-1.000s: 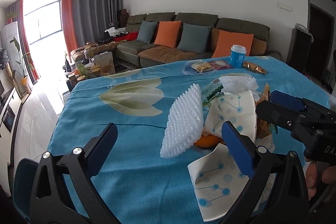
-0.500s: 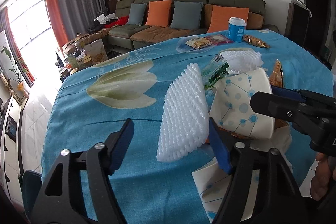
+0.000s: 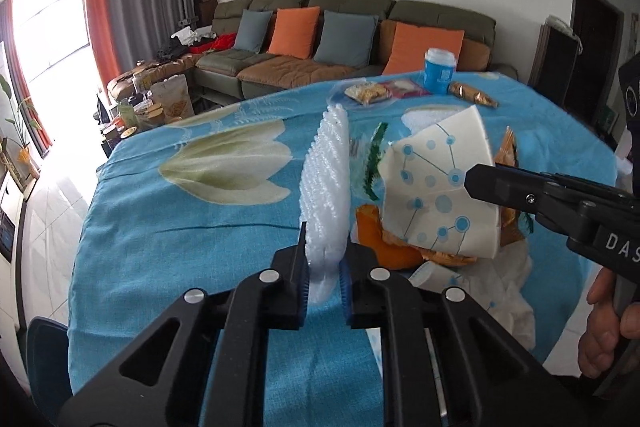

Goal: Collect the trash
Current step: 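Grasp the white foam net with the left gripper while the right gripper grasps the dotted paper cup, then carry the foam net and paper cup over the teal wastebasket with both grippers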

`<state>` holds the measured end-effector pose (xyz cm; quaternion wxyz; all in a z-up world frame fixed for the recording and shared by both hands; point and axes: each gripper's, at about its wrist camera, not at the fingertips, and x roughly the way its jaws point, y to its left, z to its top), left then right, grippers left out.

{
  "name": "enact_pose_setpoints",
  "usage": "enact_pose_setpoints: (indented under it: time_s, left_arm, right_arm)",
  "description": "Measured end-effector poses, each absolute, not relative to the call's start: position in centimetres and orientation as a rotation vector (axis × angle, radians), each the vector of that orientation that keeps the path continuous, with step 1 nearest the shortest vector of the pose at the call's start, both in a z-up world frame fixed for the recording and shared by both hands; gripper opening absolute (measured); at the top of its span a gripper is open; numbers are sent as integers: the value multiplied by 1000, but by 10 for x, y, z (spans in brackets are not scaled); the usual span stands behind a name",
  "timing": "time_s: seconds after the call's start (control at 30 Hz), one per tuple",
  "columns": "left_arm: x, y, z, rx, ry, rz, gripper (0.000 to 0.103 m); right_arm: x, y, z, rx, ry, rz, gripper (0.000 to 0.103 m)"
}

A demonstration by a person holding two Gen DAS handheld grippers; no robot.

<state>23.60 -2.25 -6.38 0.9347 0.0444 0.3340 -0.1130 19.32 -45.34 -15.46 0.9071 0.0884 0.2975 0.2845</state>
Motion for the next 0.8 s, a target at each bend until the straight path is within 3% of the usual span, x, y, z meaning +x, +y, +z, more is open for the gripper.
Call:
enact_pose_setpoints:
  time_s: [0.4,0.8]
  left_arm:
    - [198,7,-29,-7,553,-171,12]
    - [130,64,-10,-108,444,53,12]
  right_arm:
    - [174,-441,-118,84,474,591,2]
    - [164,-366,-93,-39,391,780,2]
